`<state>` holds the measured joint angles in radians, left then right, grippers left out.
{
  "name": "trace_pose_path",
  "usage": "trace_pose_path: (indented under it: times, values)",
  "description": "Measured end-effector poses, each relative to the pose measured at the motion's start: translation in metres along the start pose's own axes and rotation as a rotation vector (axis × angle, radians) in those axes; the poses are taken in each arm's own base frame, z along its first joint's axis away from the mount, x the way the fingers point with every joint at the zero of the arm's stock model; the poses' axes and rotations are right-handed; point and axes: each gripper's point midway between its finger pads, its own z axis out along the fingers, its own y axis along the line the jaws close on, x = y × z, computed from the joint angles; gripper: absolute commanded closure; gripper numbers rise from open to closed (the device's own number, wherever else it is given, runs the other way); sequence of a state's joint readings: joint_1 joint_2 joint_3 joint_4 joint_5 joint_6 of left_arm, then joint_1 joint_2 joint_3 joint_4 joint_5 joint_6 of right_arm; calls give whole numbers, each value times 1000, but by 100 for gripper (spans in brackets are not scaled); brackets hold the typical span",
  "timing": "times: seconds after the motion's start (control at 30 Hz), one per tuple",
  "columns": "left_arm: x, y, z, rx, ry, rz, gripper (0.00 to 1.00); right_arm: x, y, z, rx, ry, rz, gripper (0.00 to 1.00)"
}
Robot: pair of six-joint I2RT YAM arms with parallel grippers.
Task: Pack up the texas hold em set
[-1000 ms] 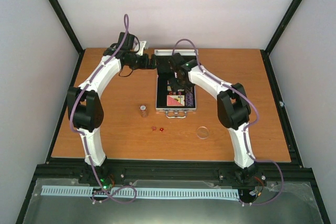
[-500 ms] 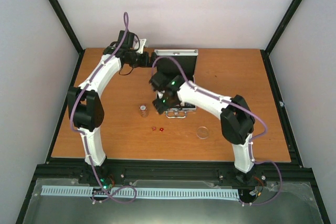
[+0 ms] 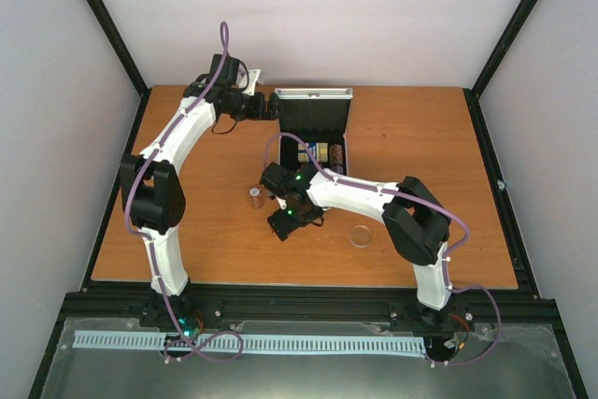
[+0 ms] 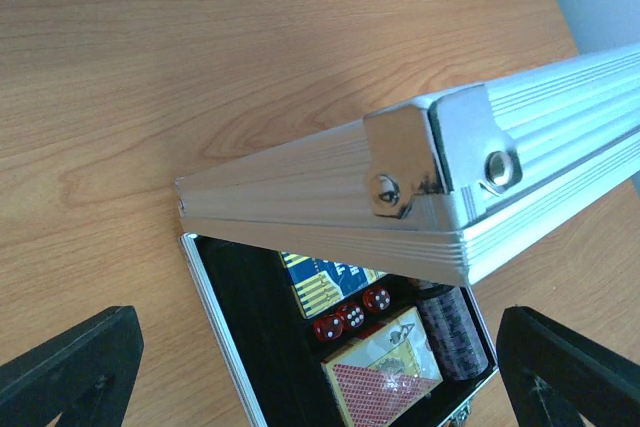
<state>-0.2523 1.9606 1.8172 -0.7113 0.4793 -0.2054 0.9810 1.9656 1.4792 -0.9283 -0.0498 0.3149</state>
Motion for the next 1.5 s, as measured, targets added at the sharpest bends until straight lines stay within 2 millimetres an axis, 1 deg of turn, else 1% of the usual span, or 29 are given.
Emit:
trace_pose_path:
  times: [0.3, 0.37, 0.53, 0.57, 0.67, 0.77, 0.93, 1.0, 1.13, 1.2, 1.33, 1.43, 1.5]
  values:
    - [0, 0, 0, -1, 0, 0, 0, -9, 12, 1, -57, -32, -46, 19]
    - [0, 0, 0, -1, 0, 0, 0, -9, 12, 5, -59, -27, -55, 22]
    - [0, 0, 0, -1, 0, 0, 0, -6, 12, 19, -60, 1, -75, 25]
    - [0, 0, 0, -2, 0, 0, 0, -6, 12, 22, -59, 8, -78, 27]
    - [0, 0, 0, -2, 0, 0, 0, -4, 11, 29, -56, 22, -90, 28]
    - [0, 0, 0, -2, 0, 0, 0, -4, 11, 32, -55, 26, -91, 29]
    - [0, 0, 0, -2, 0, 0, 0, -6, 12, 34, -57, 19, -93, 38]
    - [0, 0, 0, -2, 0, 0, 0, -6, 12, 35, -56, 19, -93, 44]
    - [0, 1, 0, -3, 0, 0, 0, -7, 11, 36, -54, 16, -95, 62]
    - [0, 1, 0, -4, 0, 0, 0, -7, 12, 36, -55, 18, -91, 68]
    - [0, 1, 0, -4, -1, 0, 0, -6, 12, 36, -56, 20, -91, 85]
    - [0, 1, 0, -4, 0, 0, 0, -6, 11, 36, -53, 24, -87, 91]
    - [0, 1, 0, -4, 0, 0, 0, -6, 10, 36, -49, 23, -87, 94]
